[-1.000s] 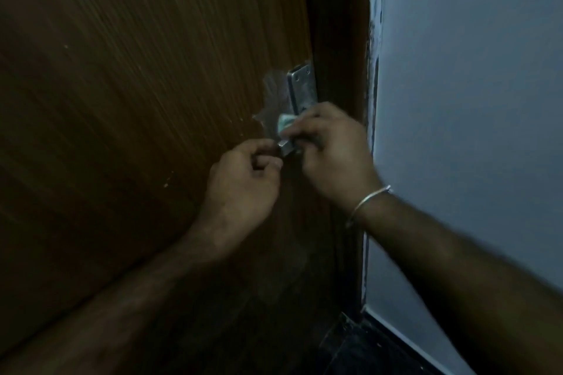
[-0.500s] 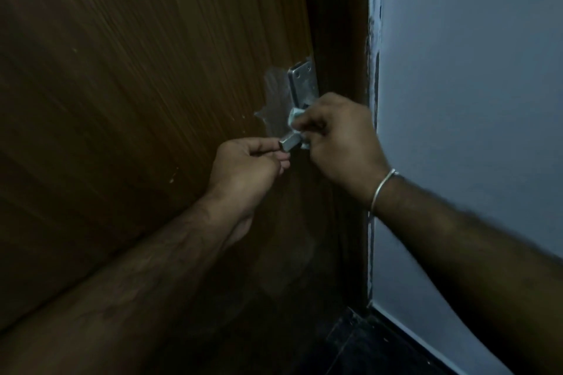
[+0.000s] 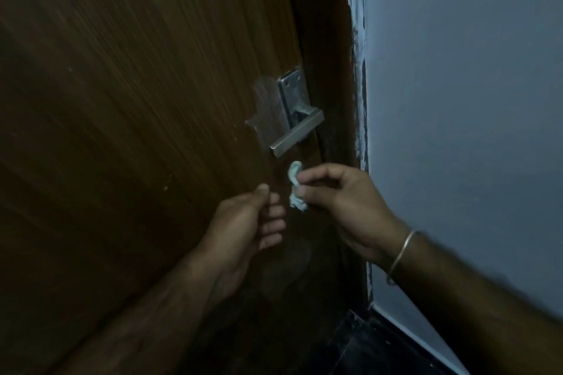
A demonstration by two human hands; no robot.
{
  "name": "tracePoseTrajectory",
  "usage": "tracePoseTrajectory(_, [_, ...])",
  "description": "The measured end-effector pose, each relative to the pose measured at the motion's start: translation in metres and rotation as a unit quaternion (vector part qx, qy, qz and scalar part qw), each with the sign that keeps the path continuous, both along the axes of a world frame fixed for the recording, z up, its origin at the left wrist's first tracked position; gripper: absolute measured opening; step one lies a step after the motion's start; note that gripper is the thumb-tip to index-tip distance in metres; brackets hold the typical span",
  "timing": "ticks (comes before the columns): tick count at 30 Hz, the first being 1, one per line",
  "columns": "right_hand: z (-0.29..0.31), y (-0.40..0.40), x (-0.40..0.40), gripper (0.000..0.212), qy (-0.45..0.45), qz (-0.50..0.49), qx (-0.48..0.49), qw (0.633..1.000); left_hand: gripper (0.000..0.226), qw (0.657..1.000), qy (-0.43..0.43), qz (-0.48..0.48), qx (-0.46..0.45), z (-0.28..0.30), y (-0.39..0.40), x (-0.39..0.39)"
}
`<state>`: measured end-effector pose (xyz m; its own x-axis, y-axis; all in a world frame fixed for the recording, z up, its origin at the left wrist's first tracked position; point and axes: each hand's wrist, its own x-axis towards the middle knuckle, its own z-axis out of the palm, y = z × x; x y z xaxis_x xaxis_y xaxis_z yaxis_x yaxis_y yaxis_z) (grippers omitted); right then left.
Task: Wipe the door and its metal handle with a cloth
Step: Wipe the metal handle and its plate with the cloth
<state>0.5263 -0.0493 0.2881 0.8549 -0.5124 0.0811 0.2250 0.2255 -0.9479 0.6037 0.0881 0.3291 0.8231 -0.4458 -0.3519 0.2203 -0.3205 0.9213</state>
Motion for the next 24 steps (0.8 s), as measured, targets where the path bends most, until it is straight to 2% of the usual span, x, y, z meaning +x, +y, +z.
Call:
tracePoseTrajectory(3, [-0.01,0.008,-0.005,0.019,0.015,-0.069,-0.16,0.985,0.043,0.998,-0.005,-0.063,-0.017,-0.006,0.003,-0.005])
tracePoseTrajectory(5, [-0.009,0.012,-0.007,0.021,-0.001,-0.046,-0.229,0.972,0.034,0.995,-0.041,-0.092,-0.028,-0.005,0.0,-0.008])
tracePoseTrajectory(7, [-0.007,0.014,-0.009,0.022,-0.003,-0.029,-0.196,0.98,0.024,0.995,-0.057,-0.074,-0.036,-0.003,-0.001,-0.008])
tracePoseTrajectory(9, [0.001,0.009,-0.012,0.02,-0.014,-0.021,0.001,1.0,0.02,0.995,-0.042,-0.073,-0.053,-0.001,0.002,-0.005])
tracePoseTrajectory(10, [0.004,0.005,-0.013,0.02,-0.022,-0.022,0.082,0.996,0.02,0.994,-0.036,-0.082,-0.059,0.001,0.003,-0.004])
tracePoseTrajectory(11, [0.004,0.001,-0.015,0.021,-0.017,-0.023,0.107,0.994,0.019,0.993,-0.031,-0.09,-0.064,0.002,0.004,-0.003])
tracePoseTrajectory(14, [0.005,-0.002,-0.015,0.03,0.048,0.049,0.045,0.997,0.017,0.991,-0.028,-0.106,-0.076,0.004,0.004,0.002])
tracePoseTrajectory(16, [0.008,-0.004,-0.014,0.026,0.071,0.085,0.034,0.993,0.015,0.99,-0.041,-0.113,-0.075,0.004,0.003,0.004])
tracePoseTrajectory(21, [0.012,-0.01,-0.017,0.009,0.05,0.049,0.141,0.987,0.014,0.987,-0.069,-0.109,-0.101,0.006,0.01,0.006])
tracePoseTrajectory(22, [0.011,-0.008,-0.017,0.007,0.056,0.012,0.105,0.993,0.013,0.986,-0.076,-0.111,-0.099,0.006,0.01,0.006])
tracePoseTrajectory(24, [0.008,-0.003,-0.018,0.011,0.069,-0.132,-0.077,0.986,0.014,0.985,-0.09,-0.119,-0.092,0.007,0.009,0.006])
